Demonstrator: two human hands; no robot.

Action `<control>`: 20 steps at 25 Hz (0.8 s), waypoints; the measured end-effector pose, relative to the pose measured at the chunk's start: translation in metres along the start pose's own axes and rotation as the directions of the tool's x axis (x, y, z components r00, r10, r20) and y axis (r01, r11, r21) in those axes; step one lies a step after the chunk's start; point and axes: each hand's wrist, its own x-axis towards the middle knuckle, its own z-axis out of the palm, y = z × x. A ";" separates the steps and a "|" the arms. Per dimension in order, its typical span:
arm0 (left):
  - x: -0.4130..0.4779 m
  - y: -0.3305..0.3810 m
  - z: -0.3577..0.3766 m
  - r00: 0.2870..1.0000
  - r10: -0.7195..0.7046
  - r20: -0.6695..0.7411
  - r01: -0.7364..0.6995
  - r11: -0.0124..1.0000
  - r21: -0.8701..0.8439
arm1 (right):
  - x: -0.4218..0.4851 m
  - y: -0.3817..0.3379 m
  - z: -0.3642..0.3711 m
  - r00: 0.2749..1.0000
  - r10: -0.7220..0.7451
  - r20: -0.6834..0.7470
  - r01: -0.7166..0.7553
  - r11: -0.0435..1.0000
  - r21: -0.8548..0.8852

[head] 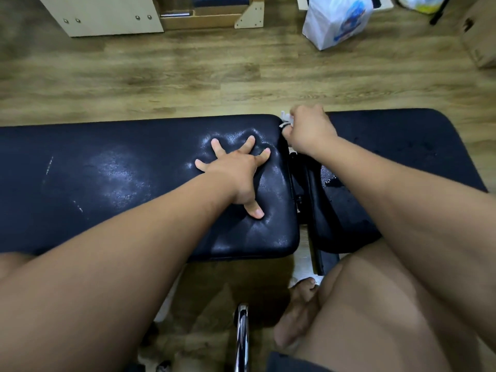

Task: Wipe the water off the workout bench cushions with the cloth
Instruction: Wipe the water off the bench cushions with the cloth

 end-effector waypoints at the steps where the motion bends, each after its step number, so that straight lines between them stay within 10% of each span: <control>1: -0.002 0.000 0.000 1.000 0.004 -0.009 -0.004 1.000 0.005 | -0.015 0.000 -0.004 0.999 -0.015 0.040 0.014 1.000 0.005; 6: -0.012 -0.005 0.002 0.997 0.046 -0.066 -0.050 0.996 -0.070 | -0.124 -0.002 -0.020 0.887 -0.420 0.194 0.438 0.896 -0.064; 13: -0.070 -0.092 0.048 0.967 -0.035 -0.253 0.005 0.993 -0.118 | -0.051 -0.005 -0.052 0.978 -0.189 -0.085 0.187 0.982 -0.033; 20: -0.088 -0.121 0.075 0.909 0.141 -0.392 -0.127 0.990 0.061 | -0.123 -0.032 -0.016 0.811 -0.514 0.279 0.550 0.833 -0.065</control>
